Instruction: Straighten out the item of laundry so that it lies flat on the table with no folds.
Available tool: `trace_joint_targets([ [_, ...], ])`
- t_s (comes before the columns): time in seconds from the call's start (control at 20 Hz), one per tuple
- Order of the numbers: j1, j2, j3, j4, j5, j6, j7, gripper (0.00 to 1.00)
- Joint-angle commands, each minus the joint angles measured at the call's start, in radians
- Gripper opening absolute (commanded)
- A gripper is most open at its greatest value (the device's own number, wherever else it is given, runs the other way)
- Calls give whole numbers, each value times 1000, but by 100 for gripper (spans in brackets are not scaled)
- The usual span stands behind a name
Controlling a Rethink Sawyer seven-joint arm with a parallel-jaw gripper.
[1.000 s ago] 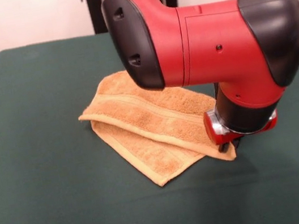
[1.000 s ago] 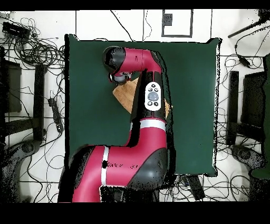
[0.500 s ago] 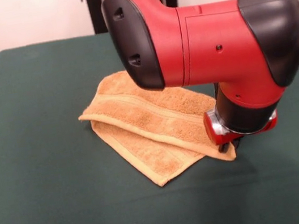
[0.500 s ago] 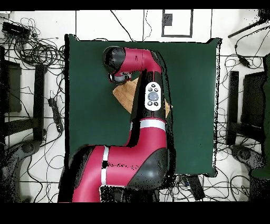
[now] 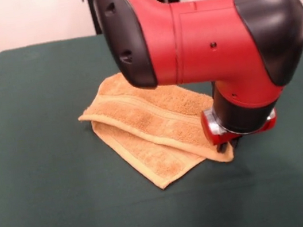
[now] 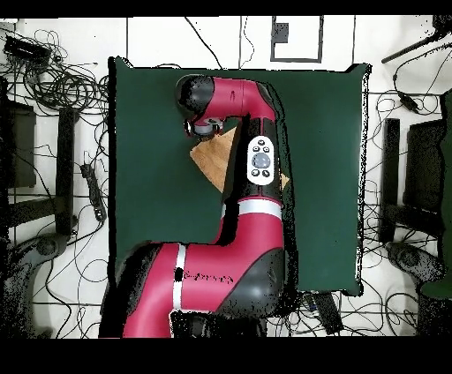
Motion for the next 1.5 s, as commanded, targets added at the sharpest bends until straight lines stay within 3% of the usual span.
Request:
trace_joint_targets([
  [0.05,-44,-115,55,131,15,117,-52,0],
  [0.35,-96,-213,58,195,-2,203,-152,0],
  [0.65,-132,-233,83,102,-6,406,-159,0],
  [1.15,-138,-310,101,173,8,397,-82,0],
  [1.5,-142,-316,111,142,0,469,-104,0],
])
